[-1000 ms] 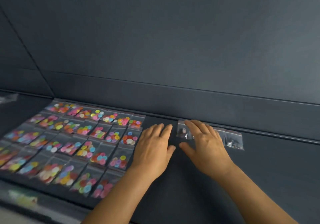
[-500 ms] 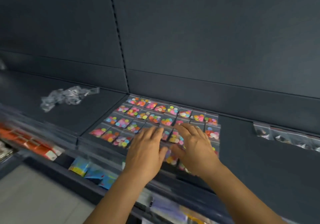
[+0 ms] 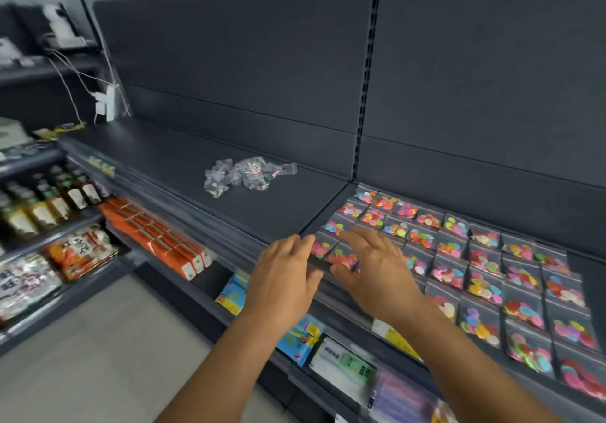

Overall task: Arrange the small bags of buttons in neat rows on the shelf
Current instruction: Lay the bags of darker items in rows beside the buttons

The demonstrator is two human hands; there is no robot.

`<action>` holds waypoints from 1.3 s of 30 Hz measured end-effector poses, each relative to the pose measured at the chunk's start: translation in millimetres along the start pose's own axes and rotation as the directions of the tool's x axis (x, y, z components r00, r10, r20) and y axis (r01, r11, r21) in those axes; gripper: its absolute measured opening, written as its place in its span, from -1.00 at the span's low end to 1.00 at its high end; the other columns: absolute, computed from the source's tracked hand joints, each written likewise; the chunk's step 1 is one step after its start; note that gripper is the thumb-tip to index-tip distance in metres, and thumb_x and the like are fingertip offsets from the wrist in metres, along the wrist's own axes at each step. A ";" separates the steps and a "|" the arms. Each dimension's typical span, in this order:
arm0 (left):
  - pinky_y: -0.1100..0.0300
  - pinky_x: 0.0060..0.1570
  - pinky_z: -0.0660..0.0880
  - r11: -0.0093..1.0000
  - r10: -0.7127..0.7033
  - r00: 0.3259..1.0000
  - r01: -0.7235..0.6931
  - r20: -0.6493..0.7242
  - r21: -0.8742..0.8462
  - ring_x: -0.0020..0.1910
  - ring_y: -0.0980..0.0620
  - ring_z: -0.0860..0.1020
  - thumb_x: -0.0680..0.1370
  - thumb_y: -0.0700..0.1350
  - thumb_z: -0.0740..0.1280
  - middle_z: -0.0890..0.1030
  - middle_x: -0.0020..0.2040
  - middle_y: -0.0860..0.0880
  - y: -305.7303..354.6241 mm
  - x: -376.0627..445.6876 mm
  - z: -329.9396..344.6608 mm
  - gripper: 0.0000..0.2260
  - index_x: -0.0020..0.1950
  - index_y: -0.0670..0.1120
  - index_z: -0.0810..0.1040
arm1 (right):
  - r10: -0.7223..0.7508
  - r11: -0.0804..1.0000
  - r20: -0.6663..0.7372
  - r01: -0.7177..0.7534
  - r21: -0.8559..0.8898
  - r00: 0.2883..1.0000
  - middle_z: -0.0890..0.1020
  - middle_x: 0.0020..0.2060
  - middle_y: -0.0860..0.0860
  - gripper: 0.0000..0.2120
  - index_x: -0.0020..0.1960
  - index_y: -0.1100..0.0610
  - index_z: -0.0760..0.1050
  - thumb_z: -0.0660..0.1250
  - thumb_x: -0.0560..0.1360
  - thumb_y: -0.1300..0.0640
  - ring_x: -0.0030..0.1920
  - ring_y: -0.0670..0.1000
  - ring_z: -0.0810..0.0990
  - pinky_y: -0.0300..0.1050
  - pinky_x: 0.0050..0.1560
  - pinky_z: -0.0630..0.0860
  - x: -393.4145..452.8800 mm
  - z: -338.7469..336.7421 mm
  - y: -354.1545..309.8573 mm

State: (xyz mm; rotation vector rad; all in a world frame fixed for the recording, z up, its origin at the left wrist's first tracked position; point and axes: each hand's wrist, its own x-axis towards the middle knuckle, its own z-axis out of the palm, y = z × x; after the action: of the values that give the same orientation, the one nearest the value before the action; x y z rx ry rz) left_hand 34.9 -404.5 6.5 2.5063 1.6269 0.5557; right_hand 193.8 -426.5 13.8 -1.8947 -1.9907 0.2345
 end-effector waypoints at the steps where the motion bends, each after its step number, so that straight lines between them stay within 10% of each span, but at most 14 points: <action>1: 0.15 0.42 0.17 1.000 -0.012 1.000 0.012 -0.007 -0.002 0.43 0.02 0.22 0.61 0.07 0.17 0.27 0.46 0.02 -10.0 2.8 -1.2 -0.48 0.53 0.00 0.11 | -0.010 1.000 0.004 0.010 -0.001 1.000 0.24 0.46 -0.06 -0.45 0.48 -0.01 0.17 0.19 0.54 -0.13 0.47 0.01 0.15 -0.01 0.48 0.09 8.5 3.8 -5.8; 28: 0.15 0.44 0.15 0.964 -0.266 0.958 0.261 0.111 0.057 0.46 0.00 0.19 0.64 0.03 0.10 0.18 0.52 0.00 -247.7 180.7 22.1 -0.54 0.52 -0.05 0.16 | -0.118 0.992 0.301 0.125 -0.004 0.946 0.02 0.54 -0.06 -0.50 0.53 0.00 0.05 0.06 0.62 0.00 0.51 0.04 0.04 -0.02 0.49 0.07 300.8 133.7 -68.8; 39: 0.14 0.14 0.43 0.930 -0.227 0.973 0.228 0.035 -0.288 0.15 0.03 0.42 0.61 -0.08 0.19 0.48 0.11 0.00 -234.7 180.1 24.0 -0.71 0.33 -0.01 0.46 | 0.060 0.981 0.085 -0.075 0.182 0.995 0.52 0.08 0.04 -0.75 0.20 0.01 0.52 0.23 0.55 0.07 0.09 0.05 0.52 -0.08 0.07 0.50 274.5 119.1 -58.7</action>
State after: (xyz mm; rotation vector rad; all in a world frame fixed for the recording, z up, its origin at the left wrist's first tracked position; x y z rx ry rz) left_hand -93.7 -140.5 -37.1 2.0763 1.6662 0.7055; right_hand 89.1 -143.5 -29.7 -1.8617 -1.8836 0.5023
